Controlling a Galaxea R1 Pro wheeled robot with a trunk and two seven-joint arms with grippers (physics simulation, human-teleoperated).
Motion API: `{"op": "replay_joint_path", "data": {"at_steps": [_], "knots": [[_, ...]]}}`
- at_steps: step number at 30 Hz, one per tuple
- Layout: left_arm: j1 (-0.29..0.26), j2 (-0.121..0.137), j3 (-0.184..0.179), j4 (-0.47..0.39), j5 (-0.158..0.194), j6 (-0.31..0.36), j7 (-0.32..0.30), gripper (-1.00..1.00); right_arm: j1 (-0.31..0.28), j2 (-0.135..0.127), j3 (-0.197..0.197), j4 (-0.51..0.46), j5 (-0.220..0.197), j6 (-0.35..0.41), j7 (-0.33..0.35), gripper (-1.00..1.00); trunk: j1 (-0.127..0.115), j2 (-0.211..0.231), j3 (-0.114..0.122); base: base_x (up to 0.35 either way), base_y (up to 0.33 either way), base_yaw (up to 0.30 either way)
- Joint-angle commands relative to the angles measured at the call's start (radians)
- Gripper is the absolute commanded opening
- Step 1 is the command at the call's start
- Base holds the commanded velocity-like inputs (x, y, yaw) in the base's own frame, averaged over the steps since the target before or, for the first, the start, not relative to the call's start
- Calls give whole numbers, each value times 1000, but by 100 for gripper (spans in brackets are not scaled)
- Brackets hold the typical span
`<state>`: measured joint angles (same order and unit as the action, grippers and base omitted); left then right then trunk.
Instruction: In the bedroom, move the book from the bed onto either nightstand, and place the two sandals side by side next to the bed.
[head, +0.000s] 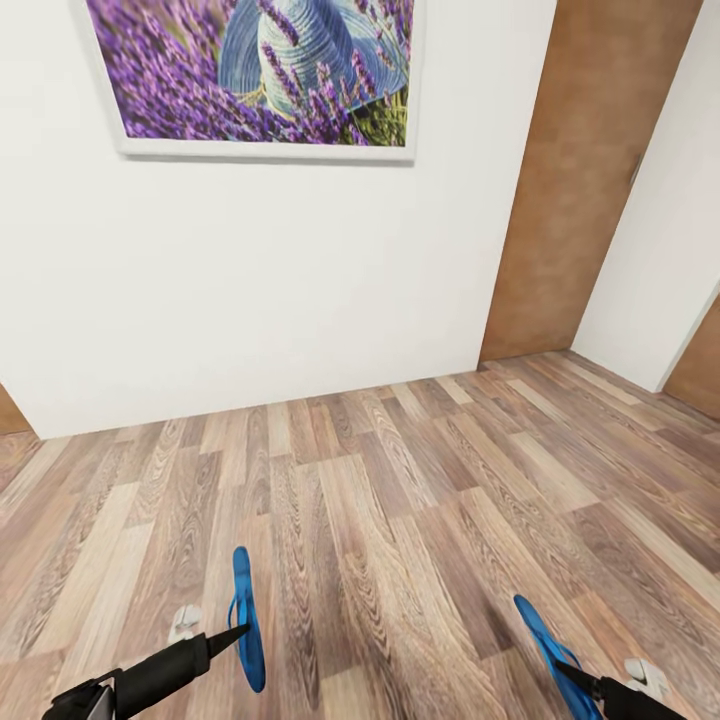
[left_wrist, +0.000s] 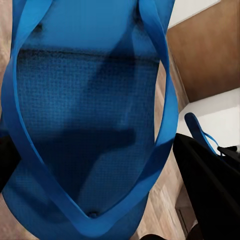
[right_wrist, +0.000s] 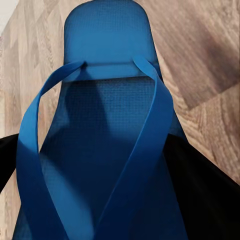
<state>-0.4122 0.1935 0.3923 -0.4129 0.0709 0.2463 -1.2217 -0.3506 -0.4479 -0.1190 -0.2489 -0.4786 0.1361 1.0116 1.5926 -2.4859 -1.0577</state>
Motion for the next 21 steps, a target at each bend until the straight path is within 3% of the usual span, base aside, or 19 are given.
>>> {"op": "replay_joint_path", "data": {"at_steps": [1, 21], "knots": [[0, -1, 2, 0, 1, 10, -4, -100, 0, 0, -1, 0, -6, 11, 2, -100, -4, 7, 2, 0, 0, 0], [0, -26, 1, 23, 1, 10, 1, -100, -1, 1, -1, 0, -6, 11, 2, -100, -81, 147, 65, 0, 0, 0]]}}
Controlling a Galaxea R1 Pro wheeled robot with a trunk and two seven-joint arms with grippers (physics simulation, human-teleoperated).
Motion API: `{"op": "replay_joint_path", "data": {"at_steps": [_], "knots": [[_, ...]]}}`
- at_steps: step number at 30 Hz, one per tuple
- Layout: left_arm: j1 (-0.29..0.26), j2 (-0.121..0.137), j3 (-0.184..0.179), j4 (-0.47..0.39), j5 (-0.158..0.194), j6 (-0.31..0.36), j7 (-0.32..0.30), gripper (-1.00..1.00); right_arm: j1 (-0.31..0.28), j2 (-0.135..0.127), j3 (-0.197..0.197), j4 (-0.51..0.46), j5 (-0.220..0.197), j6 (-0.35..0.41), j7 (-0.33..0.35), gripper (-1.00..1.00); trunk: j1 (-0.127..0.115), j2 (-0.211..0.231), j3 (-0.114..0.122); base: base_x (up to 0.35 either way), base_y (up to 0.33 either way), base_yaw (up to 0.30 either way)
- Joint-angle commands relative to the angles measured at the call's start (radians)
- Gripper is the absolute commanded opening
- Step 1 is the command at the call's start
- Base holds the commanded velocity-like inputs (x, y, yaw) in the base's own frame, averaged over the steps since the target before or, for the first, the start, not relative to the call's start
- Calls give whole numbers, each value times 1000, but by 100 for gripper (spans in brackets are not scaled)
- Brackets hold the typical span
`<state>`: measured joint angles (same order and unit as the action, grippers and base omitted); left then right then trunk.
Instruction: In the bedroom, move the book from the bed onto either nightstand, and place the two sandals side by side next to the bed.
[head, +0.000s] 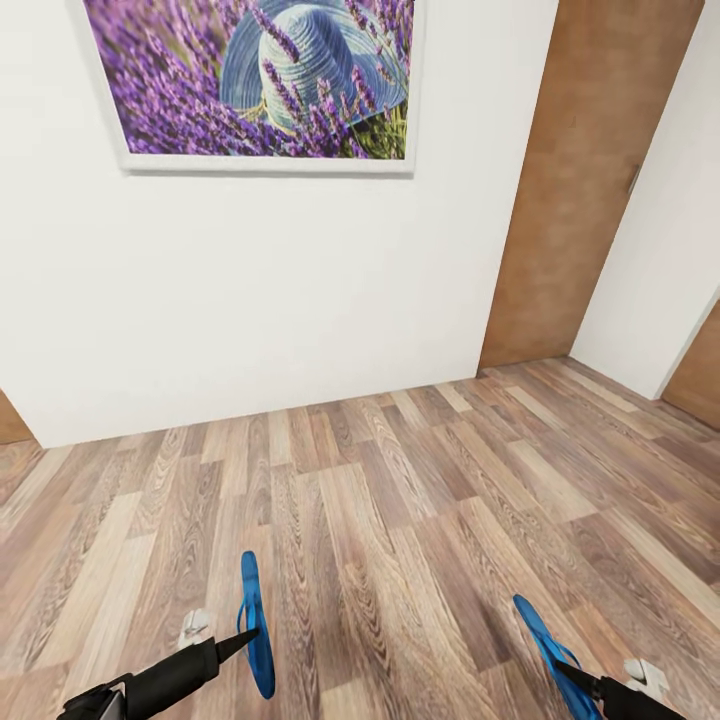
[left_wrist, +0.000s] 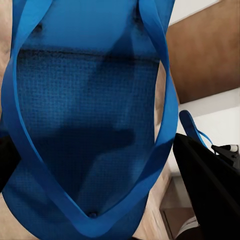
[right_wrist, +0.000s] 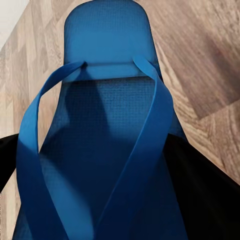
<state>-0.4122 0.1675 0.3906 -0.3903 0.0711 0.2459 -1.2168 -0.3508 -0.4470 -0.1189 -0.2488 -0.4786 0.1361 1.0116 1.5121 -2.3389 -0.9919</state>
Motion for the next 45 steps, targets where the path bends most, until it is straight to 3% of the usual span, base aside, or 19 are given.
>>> {"op": "replay_joint_path", "data": {"at_steps": [1, 5, 14, 45], "knots": [[0, 0, 2, 0, 1, 10, -4, -100, 0, 0, -1, 0, -6, 10, 2, -100, -4, 7, 2, 0, 0, 0], [0, 0, 2, 1, 1, 10, -4, -100, 0, 0, -1, 0, -6, 11, 3, -100, -19, 35, 15, 0, 0, 0], [0, 0, 2, 2, 1, 10, -4, -100, 0, 1, -1, 0, -6, 11, -3, -100, -19, 35, 15, 0, 0, 58], [0, -2, 2, 21, 1, 9, -3, -100, 0, -1, -2, 0, -6, 11, -10, -100, -19, 35, 15, 0, 0, 285]]}}
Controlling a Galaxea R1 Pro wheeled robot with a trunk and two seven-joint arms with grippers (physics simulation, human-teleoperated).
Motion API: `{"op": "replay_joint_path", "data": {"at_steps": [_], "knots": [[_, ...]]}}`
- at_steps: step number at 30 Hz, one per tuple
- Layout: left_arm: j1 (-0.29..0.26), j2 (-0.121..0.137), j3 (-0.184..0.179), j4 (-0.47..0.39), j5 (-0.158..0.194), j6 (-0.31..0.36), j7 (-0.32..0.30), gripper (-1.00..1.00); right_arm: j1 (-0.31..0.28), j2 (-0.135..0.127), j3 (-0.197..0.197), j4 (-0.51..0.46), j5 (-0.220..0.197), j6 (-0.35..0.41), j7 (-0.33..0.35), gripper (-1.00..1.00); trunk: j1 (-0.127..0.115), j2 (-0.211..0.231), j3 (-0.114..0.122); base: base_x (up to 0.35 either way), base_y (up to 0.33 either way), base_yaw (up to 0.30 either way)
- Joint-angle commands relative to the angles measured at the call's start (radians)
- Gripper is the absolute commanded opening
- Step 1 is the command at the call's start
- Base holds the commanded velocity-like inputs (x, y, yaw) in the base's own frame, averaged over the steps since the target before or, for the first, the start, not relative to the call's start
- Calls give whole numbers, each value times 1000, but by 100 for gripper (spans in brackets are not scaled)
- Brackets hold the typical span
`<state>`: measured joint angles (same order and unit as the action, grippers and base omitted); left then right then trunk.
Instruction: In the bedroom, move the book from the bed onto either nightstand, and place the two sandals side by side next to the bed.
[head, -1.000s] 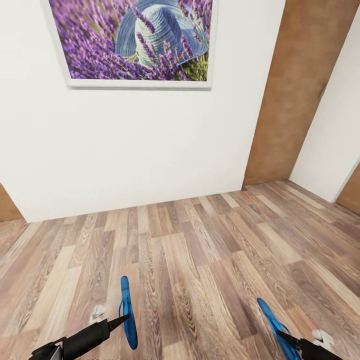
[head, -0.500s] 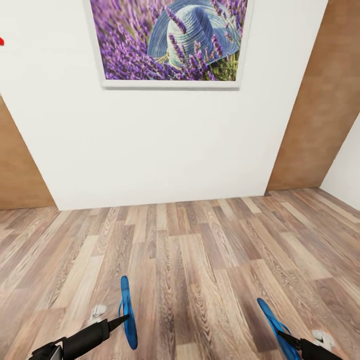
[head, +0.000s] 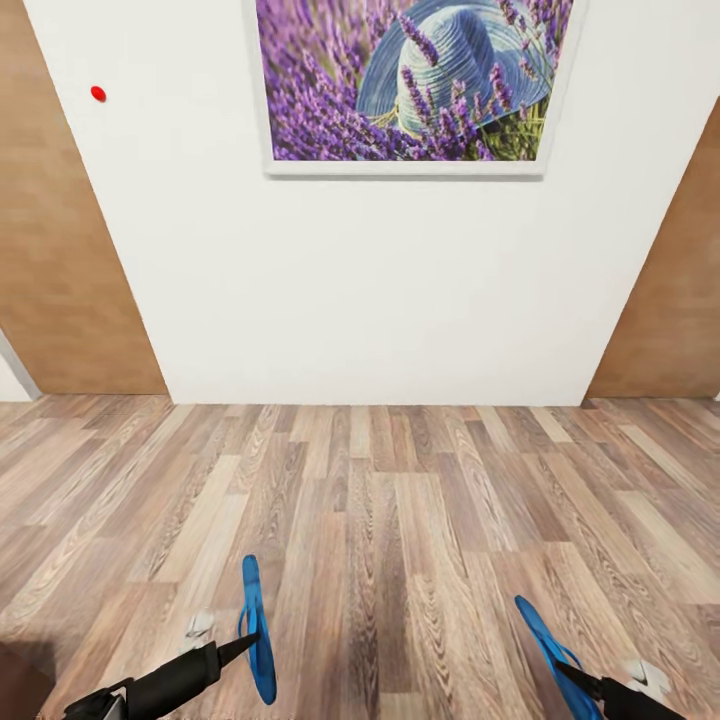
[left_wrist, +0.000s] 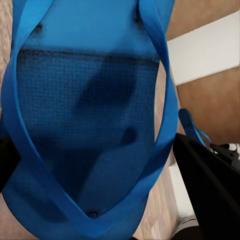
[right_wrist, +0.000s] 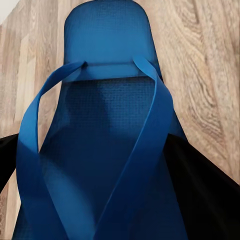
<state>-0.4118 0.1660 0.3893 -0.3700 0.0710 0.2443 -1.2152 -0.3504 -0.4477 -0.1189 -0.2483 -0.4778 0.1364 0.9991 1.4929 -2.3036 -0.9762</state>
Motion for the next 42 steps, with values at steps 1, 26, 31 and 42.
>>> {"op": "replay_joint_path", "data": {"at_steps": [1, 26, 31, 42], "knots": [[-1, 0, 3, 1, 1, 10, -4, -100, -1, 0, -2, 0, -7, 11, 3, -100, 0, 0, -1, 0, 0, 131], [-1, 1, 3, 2, 1, 10, -4, -100, -1, 0, -2, 0, -7, 11, 4, -100, -46, 84, 37, 0, 0, 11], [-1, 1, 3, 2, 1, 10, -4, -100, -1, 0, -2, 0, -7, 11, 4, -100, -65, 119, 52, 0, 0, 0], [-1, 1, 3, 3, 1, 10, -4, -100, -1, 0, -2, 0, -7, 11, 4, -100, -81, 147, 65, 0, 0, 0]]}}
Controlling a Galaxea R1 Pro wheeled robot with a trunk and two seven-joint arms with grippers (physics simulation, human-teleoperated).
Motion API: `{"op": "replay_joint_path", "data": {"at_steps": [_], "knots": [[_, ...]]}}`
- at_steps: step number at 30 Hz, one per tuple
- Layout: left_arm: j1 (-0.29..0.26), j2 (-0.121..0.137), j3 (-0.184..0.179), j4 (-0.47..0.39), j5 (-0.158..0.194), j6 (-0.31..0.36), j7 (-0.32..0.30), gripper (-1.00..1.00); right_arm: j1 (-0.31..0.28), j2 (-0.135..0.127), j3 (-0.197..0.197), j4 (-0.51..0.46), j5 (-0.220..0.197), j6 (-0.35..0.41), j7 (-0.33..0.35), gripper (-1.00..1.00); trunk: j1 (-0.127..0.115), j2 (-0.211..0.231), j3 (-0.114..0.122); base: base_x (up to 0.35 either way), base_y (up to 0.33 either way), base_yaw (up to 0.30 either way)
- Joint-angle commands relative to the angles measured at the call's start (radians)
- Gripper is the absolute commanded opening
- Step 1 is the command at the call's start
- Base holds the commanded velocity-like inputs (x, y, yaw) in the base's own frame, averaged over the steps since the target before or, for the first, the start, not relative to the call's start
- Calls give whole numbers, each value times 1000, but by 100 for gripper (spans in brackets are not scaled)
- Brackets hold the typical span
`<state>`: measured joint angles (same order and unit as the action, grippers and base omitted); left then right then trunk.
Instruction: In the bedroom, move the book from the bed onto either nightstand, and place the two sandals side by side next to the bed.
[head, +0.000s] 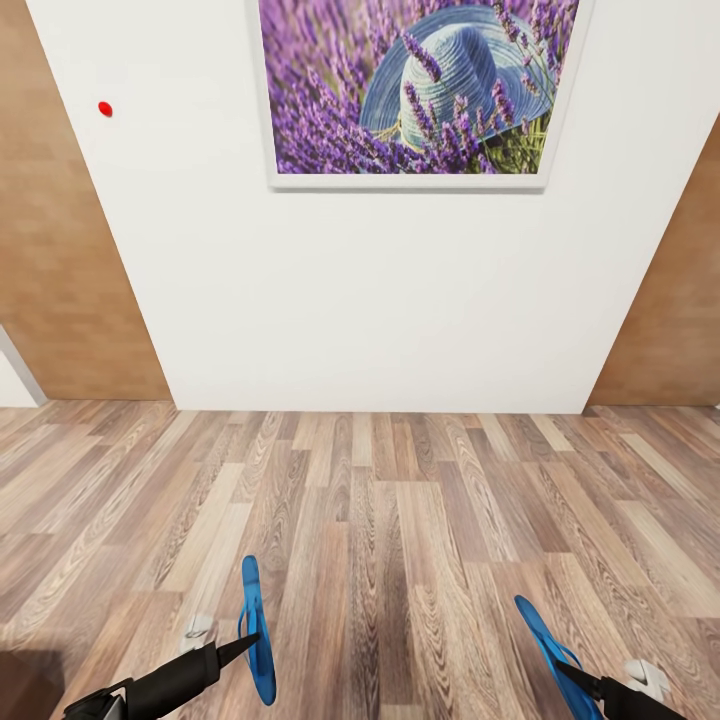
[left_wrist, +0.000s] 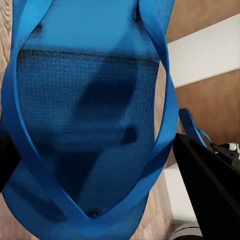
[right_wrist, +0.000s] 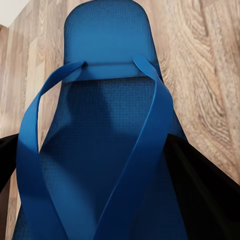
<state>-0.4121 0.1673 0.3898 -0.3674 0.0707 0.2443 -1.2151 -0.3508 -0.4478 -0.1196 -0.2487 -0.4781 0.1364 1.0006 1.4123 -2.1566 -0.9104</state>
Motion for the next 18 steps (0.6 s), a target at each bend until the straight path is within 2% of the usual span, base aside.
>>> {"op": "replay_joint_path", "data": {"at_steps": [1, 18], "knots": [[-1, 0, 3, 0, 1, 10, -4, -100, 0, 0, -2, 0, -7, 11, 3, -100, 0, 0, -1, 0, 0, 0], [-1, -1, 3, 1, 1, 10, -4, -100, 0, 0, -2, 0, -7, 11, 3, -100, 0, 0, 19, 0, 0, 0]]}}
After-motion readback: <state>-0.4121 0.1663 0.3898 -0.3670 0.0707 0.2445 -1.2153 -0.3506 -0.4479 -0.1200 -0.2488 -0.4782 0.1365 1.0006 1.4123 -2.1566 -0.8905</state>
